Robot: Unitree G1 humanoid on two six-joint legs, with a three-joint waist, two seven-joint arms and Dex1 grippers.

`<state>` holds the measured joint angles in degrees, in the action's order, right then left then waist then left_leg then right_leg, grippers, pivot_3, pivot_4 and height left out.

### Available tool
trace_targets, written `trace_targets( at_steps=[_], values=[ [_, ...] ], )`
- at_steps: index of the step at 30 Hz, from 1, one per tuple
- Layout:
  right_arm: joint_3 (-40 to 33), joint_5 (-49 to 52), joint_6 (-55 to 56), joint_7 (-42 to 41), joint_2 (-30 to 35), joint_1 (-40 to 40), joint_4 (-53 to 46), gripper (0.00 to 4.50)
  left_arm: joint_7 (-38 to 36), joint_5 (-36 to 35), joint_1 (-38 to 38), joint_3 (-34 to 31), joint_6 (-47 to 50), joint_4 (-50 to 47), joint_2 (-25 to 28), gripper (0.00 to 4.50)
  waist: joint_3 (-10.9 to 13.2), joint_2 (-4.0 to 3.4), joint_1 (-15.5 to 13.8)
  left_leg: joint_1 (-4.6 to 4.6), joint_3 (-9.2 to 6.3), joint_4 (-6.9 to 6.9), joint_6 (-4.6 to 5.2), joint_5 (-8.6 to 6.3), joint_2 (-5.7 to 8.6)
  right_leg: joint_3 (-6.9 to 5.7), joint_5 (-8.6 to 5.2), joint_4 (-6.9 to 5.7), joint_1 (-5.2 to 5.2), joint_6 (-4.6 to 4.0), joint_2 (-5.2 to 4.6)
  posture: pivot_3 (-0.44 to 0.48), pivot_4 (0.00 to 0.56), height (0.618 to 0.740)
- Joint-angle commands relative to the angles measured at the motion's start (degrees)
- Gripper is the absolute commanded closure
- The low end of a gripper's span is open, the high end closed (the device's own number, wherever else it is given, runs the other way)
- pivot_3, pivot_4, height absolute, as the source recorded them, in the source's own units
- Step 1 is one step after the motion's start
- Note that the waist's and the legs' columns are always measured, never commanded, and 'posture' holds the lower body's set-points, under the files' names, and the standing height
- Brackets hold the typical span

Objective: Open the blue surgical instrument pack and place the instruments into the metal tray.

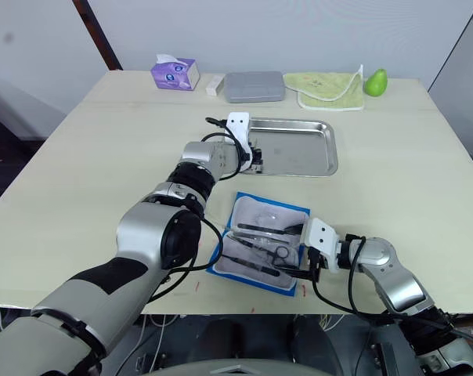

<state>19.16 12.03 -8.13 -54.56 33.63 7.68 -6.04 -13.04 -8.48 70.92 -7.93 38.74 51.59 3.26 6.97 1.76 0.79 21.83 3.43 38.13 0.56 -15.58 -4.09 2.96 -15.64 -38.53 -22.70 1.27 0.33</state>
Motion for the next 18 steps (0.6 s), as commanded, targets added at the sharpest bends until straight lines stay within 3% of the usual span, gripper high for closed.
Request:
trace_targets(
  at_steps=[1,4,7,12,18],
  values=[
    [2.7,-4.8,-3.8,0.0,2.2,-3.8,6.6,0.00,-11.2,-5.6,-7.8,2.1,0.9,-18.9,1.1,2.68,-0.1,-0.16,0.1,-0.02,0.03,-0.02,-0.04,0.02,0.00,0.03,0.00,-0.01,0.00,0.00,-0.01,0.000,0.150,0.736],
    [2.1,-4.3,-2.1,0.1,1.7,-4.1,7.1,0.00,-21.7,-10.4,-17.0,5.8,3.5,-36.9,5.4,2.68,0.0,-0.22,0.2,-0.05,0.08,-0.03,-0.25,0.14,-0.02,0.06,-0.01,-0.04,0.00,0.01,-0.04,0.000,0.150,0.736],
    [1.6,-4.0,0.1,0.1,0.9,-4.6,8.0,0.00,-30.3,-13.7,-24.1,8.5,2.4,-47.9,10.3,2.68,0.1,-0.28,0.1,-0.06,0.08,-0.02,-0.29,0.16,-0.04,0.07,-0.01,-0.09,-0.01,0.01,-0.04,0.000,0.150,0.736],
    [0.8,-3.4,4.2,0.4,-1.4,-5.5,10.5,0.00,-37.8,-15.4,-32.1,10.4,-2.0,-55.1,15.6,2.68,0.0,-0.22,-0.1,-0.10,0.06,0.00,-0.05,0.02,-0.02,0.00,-0.01,-0.07,0.09,0.01,-0.15,0.000,0.150,0.736],
    [0.2,-3.8,10.0,0.9,-4.2,-6.3,15.9,0.00,-46.5,-17.1,-37.2,9.9,-9.9,-54.8,19.4,2.68,0.0,-0.20,0.2,-0.12,0.02,0.00,-0.02,0.01,-0.10,0.04,-0.03,-0.07,0.06,-0.04,0.00,0.000,0.150,0.736]
  ],
)
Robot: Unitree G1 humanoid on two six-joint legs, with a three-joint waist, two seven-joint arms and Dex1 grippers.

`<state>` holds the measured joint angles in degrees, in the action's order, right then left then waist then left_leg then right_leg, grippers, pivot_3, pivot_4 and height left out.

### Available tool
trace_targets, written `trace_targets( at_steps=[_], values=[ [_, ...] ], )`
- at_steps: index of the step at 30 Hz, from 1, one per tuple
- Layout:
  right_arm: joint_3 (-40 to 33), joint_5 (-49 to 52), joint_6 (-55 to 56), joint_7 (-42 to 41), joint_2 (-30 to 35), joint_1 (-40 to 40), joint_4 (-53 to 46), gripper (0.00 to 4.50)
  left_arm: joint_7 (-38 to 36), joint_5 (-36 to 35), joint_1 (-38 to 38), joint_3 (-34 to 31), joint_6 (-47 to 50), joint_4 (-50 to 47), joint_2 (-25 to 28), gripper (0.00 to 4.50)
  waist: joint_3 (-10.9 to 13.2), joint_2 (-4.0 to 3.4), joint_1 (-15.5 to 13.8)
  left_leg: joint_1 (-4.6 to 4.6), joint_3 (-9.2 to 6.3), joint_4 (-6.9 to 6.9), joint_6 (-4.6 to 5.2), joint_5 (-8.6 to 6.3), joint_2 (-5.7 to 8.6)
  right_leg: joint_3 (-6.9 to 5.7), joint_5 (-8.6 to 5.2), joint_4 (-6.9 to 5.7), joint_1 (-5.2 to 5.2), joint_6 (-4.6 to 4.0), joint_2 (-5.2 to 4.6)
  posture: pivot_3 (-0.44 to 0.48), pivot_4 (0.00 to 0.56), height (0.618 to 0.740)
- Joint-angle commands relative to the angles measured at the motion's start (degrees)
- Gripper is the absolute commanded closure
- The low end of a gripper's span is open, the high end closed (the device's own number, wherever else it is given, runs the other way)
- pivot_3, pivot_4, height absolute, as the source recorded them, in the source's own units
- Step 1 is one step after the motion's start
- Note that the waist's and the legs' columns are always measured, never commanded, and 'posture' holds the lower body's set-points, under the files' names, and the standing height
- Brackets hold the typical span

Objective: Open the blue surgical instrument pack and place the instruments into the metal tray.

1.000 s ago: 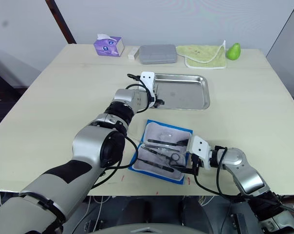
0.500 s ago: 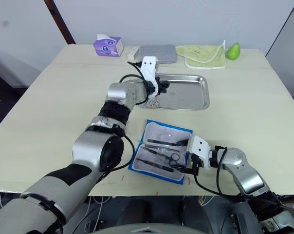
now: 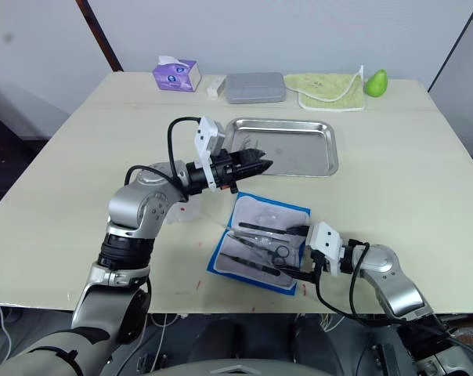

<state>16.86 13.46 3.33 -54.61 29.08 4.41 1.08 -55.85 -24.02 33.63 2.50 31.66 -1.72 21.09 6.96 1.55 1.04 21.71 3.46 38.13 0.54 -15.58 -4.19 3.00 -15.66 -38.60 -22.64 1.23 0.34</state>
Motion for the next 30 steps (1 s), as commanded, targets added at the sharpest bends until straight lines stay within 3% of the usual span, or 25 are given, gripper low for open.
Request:
trace_targets(
  at_steps=[1,10,15,16,18,19,26,30],
  values=[
    [2.5,-5.4,-0.7,0.8,0.2,-3.1,9.5,0.00,-5.2,-1.5,-0.5,-0.1,-3.9,-1.3,2.4,2.68,0.0,0.01,0.0,0.00,-0.01,0.00,0.00,0.00,0.00,0.00,0.00,0.00,0.00,0.00,0.00,0.000,0.150,0.736],
    [2.4,-5.5,4.4,-0.5,0.3,-3.5,13.7,0.00,-24.1,-5.6,-5.3,-1.7,-10.6,3.8,12.3,2.68,-0.4,0.56,-0.1,-0.03,-0.01,-0.01,0.01,0.00,-0.02,-0.03,-0.04,0.01,0.00,-0.07,-0.01,0.000,0.150,0.736],
    [2.2,-5.5,5.1,-1.1,0.6,-3.1,14.4,0.00,-33.9,-6.4,-7.9,-4.0,-12.5,8.0,21.6,1.58,-0.4,0.56,-0.2,-0.03,-0.01,-0.02,0.01,-0.01,-0.04,-0.09,-0.15,0.02,-0.01,-0.26,-0.06,0.000,0.150,0.736],
    [2.1,-5.4,5.2,-1.3,0.6,-3.0,14.5,0.00,-35.2,-6.3,-8.3,-4.8,-12.9,8.9,23.5,1.01,-0.3,0.53,-0.2,-0.02,-0.02,-0.02,0.01,-0.01,-0.04,-0.10,-0.16,0.01,-0.01,-0.28,-0.07,0.000,0.150,0.736],
    [1.9,-5.2,5.4,-1.4,0.7,-2.9,14.7,0.00,-36.4,-6.3,-8.8,-5.4,-14.0,10.3,26.3,0.52,-0.3,0.54,-0.3,-0.01,-0.04,-0.03,0.01,-0.01,-0.05,-0.15,-0.19,0.01,-0.03,-0.33,-0.09,0.000,0.150,0.736],
    [1.9,-5.2,5.4,-1.5,0.7,-2.8,14.7,0.00,-36.6,-6.6,-9.1,-5.4,-14.5,11.0,27.6,0.02,-0.4,0.57,-0.3,-0.01,-0.05,-0.04,0.01,-0.01,-0.06,-0.15,-0.20,0.02,-0.03,-0.33,-0.11,0.000,0.150,0.736],
    [1.0,-4.9,5.7,-1.9,0.9,-2.7,15.0,0.00,-36.6,-7.8,-9.8,-3.4,-18.3,13.5,32.7,0.02,-0.4,0.61,-0.5,0.00,-0.21,-0.04,0.01,-0.01,-0.05,-0.34,-0.21,0.05,-0.04,-0.34,-0.33,0.000,0.150,0.736],
    [0.7,-4.9,5.8,-2.0,0.7,-2.2,15.5,0.00,-35.8,-4.8,-7.2,-2.2,-21.1,13.8,30.6,0.02,-0.4,0.62,-0.8,0.02,-0.16,-0.03,0.01,-0.01,-0.03,-0.35,-0.22,0.05,-0.04,-0.35,-0.34,0.000,0.150,0.736]
  ],
)
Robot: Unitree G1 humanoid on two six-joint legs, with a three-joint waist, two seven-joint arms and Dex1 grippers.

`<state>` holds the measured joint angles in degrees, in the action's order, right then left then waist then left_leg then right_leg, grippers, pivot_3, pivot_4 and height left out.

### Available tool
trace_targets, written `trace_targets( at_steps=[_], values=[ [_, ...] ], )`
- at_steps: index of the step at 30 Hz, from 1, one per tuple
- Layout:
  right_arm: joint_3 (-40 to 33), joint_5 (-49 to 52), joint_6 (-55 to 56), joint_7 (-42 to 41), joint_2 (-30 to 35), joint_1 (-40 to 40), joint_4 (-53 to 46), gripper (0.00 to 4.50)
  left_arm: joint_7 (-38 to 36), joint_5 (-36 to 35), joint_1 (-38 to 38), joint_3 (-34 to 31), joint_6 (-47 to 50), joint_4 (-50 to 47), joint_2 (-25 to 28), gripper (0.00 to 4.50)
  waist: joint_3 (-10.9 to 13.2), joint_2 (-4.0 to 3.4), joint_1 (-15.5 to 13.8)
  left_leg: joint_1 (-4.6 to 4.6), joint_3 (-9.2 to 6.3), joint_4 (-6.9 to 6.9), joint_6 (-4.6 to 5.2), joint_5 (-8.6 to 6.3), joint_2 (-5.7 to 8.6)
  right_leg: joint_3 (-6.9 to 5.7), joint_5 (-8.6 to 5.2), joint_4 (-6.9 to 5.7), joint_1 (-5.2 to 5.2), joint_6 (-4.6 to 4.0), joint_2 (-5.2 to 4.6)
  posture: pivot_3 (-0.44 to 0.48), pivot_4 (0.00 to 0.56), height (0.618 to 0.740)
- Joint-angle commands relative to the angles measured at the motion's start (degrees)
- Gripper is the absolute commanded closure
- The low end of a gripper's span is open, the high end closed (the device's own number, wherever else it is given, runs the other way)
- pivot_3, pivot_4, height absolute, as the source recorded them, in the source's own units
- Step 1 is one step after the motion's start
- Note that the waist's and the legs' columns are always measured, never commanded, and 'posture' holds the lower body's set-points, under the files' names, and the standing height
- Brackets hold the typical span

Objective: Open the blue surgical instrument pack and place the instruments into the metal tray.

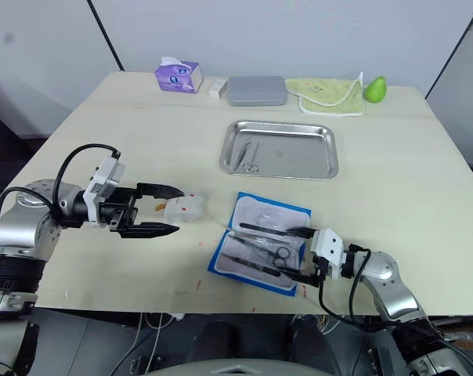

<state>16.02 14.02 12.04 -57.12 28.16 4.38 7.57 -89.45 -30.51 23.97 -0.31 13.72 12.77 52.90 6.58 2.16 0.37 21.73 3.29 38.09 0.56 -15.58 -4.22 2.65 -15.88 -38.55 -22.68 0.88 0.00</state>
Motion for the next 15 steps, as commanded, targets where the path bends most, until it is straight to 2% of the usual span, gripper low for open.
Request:
trace_targets(
  at_steps=[1,4,6,7,10,12,13,14,15],
  values=[
    [1.5,-5.5,-2.9,0.6,1.5,-2.0,9.2,0.00,-1.5,3.0,3.1,1.3,-4.4,-0.8,-1.9,0.02,0.0,0.02,-0.1,0.01,0.04,0.01,0.00,0.00,0.01,-0.01,0.00,0.01,0.00,0.00,0.00,0.000,0.150,0.736],
    [1.3,-5.6,-2.7,0.7,1.4,-2.1,9.4,0.00,-1.0,5.9,4.5,3.9,-6.3,-1.5,-3.6,0.02,0.0,0.02,-0.2,0.00,0.10,0.01,0.00,0.00,0.04,0.02,0.00,0.02,0.02,0.00,0.01,0.000,0.150,0.736],
    [1.3,-5.6,-2.7,0.9,1.3,-2.1,9.4,0.00,-0.4,6.0,6.0,5.4,-3.7,-2.4,-4.9,0.02,0.0,0.01,-0.1,0.01,0.14,0.01,0.00,0.00,0.03,0.06,0.01,0.01,0.04,0.00,0.04,0.000,0.150,0.736],
    [1.3,-5.7,-2.6,1.0,1.2,-2.2,9.4,0.00,2.3,7.8,6.9,6.2,-2.7,-2.8,-5.6,0.02,0.0,0.01,-0.1,0.02,0.13,0.01,0.00,0.00,0.03,0.05,0.01,0.00,0.03,0.00,0.05,0.000,0.150,0.736],
    [1.3,-5.9,-2.3,1.4,1.1,-2.5,9.4,0.00,3.0,13.4,11.9,11.1,-5.2,-0.3,-9.0,0.02,0.0,0.08,-0.3,0.03,0.09,0.02,0.00,0.00,0.06,0.04,0.01,0.01,0.05,0.01,0.08,0.000,0.150,0.736],
    [1.3,-6.0,-2.4,1.7,1.0,-2.6,9.3,0.00,2.1,14.5,14.5,13.0,-5.6,2.5,-11.7,0.02,0.0,0.08,-0.3,0.03,0.13,0.04,0.00,0.00,0.07,0.10,0.01,0.01,0.05,0.02,0.10,0.000,0.150,0.736],
    [1.3,-6.0,-2.5,1.9,1.0,-2.7,9.2,0.00,2.4,15.2,15.4,13.6,-5.9,3.8,-12.9,0.41,0.0,0.08,-0.3,0.02,0.15,0.04,0.00,0.00,0.07,0.13,0.01,0.01,0.06,0.02,0.11,0.000,0.150,0.736],
    [1.2,-5.9,-2.6,2.1,0.9,-2.7,9.0,0.00,1.8,15.7,16.0,14.2,-6.9,5.2,-13.9,0.52,-0.1,0.11,-0.2,0.01,0.15,0.04,0.00,0.00,0.07,0.13,0.01,0.01,0.06,0.02,0.11,0.000,0.150,0.736],
    [1.2,-5.9,-2.8,2.2,0.9,-2.7,8.9,0.00,1.4,16.2,16.7,14.7,-7.7,6.6,-14.9,0.90,-0.1,0.11,-0.2,0.02,0.13,0.04,0.00,0.00,0.06,0.13,0.01,0.01,0.06,0.01,0.16,0.000,0.150,0.736]
  ],
)
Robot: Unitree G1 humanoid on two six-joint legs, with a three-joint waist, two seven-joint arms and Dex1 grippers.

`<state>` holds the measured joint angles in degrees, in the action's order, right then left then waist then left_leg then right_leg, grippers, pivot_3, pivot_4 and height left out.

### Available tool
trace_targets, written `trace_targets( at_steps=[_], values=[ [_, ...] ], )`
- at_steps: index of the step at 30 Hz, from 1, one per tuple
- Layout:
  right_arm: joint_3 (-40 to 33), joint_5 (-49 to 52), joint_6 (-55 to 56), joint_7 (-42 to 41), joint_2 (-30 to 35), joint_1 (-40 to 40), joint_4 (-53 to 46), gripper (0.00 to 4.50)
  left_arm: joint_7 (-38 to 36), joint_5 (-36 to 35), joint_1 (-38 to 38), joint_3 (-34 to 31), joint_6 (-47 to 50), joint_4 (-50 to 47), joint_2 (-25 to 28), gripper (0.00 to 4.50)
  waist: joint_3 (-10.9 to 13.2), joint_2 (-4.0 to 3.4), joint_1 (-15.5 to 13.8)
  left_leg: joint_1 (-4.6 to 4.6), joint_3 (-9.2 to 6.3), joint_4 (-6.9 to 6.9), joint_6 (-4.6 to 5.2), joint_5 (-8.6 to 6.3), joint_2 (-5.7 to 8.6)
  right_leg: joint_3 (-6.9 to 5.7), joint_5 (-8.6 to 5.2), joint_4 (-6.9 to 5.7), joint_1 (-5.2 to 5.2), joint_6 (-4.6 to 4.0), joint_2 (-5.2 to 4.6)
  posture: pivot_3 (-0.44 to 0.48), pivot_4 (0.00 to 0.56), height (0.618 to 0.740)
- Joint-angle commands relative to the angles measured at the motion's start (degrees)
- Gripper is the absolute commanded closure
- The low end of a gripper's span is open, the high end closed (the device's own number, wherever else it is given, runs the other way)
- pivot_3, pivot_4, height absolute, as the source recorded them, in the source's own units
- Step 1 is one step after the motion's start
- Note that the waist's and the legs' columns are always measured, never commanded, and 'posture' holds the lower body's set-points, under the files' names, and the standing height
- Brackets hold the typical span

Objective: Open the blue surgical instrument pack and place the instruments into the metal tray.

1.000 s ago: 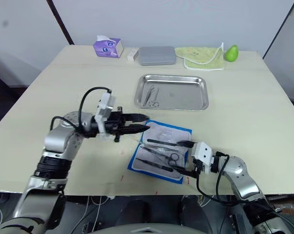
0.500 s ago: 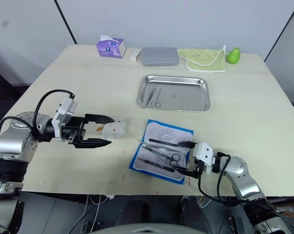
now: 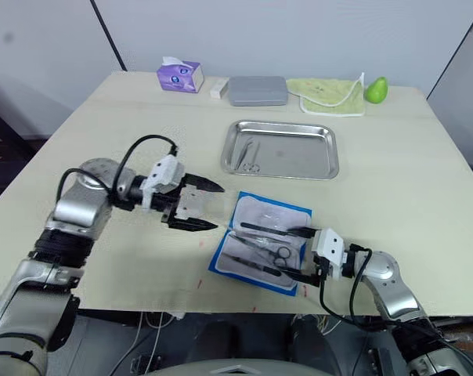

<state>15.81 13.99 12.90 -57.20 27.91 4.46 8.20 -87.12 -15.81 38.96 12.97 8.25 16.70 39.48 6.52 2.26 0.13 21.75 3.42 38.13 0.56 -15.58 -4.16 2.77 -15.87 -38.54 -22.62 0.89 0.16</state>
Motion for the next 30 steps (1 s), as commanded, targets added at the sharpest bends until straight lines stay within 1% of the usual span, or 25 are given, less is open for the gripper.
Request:
trace_targets(
  at_steps=[1,2,3,10,13,20,26,30],
  values=[
    [1.4,-5.9,-3.7,2.4,1.1,-2.8,8.2,0.00,-1.0,2.5,2.4,2.0,-4.0,4.6,-2.6,1.20,0.0,0.02,0.1,0.00,0.00,0.00,0.00,0.00,0.00,0.02,0.00,0.00,0.00,0.00,0.02,0.000,0.150,0.736],
    [1.4,-5.9,-3.9,2.5,1.1,-2.8,8.0,0.00,-1.1,3.4,3.0,2.5,-5.8,6.5,-3.6,1.54,0.0,0.07,0.1,0.00,0.00,0.00,0.00,0.00,-0.01,0.02,0.00,0.00,0.00,0.00,0.02,0.000,0.150,0.736],
    [1.4,-6.0,-4.0,2.6,1.1,-2.9,7.8,0.00,-1.5,4.2,3.7,3.0,-7.4,8.3,-4.6,1.68,-0.1,0.12,0.2,0.01,0.00,0.00,0.00,0.00,-0.01,0.03,0.00,0.00,0.00,0.00,0.02,0.000,0.150,0.736],
    [1.5,-5.9,-4.7,3.5,1.0,-3.6,6.4,0.00,-1.4,8.0,7.0,3.8,-15.8,18.0,-10.1,1.68,-0.2,0.33,0.3,0.02,-0.02,0.01,0.00,0.00,-0.01,0.02,0.00,0.00,0.00,0.00,0.02,0.000,0.150,0.736],
    [1.6,-5.8,-5.2,4.2,1.0,-4.5,5.0,0.00,-1.3,10.2,7.6,4.4,-21.2,22.8,-12.1,1.68,-0.2,0.34,0.3,0.02,0.00,0.01,0.00,0.00,-0.01,0.04,0.01,0.00,0.00,0.01,0.02,0.000,0.150,0.736],
    [1.6,-5.4,-6.4,5.1,1.7,-5.6,2.9,0.00,-0.7,13.5,8.9,5.1,-30.1,30.8,-13.9,1.68,-0.2,0.30,0.3,0.07,-0.03,0.01,0.01,0.00,-0.01,0.01,0.03,0.00,-0.02,0.04,0.02,0.000,0.150,0.736],
    [1.6,-5.0,-7.3,5.1,1.8,-5.7,1.6,0.00,0.5,15.1,10.2,4.6,-32.7,35.2,-15.4,1.68,-0.1,0.25,0.2,0.09,-0.05,0.01,0.01,-0.01,0.00,-0.02,0.10,0.01,-0.02,0.17,0.01,0.000,0.150,0.736],
    [1.7,-5.0,-7.8,5.1,1.9,-5.9,0.8,0.00,0.8,15.7,10.2,4.7,-33.8,36.3,-15.8,1.68,-0.1,0.19,0.3,0.09,-0.06,0.00,0.01,-0.01,0.00,-0.02,0.11,0.01,-0.02,0.19,0.01,0.000,0.150,0.736]
  ],
)
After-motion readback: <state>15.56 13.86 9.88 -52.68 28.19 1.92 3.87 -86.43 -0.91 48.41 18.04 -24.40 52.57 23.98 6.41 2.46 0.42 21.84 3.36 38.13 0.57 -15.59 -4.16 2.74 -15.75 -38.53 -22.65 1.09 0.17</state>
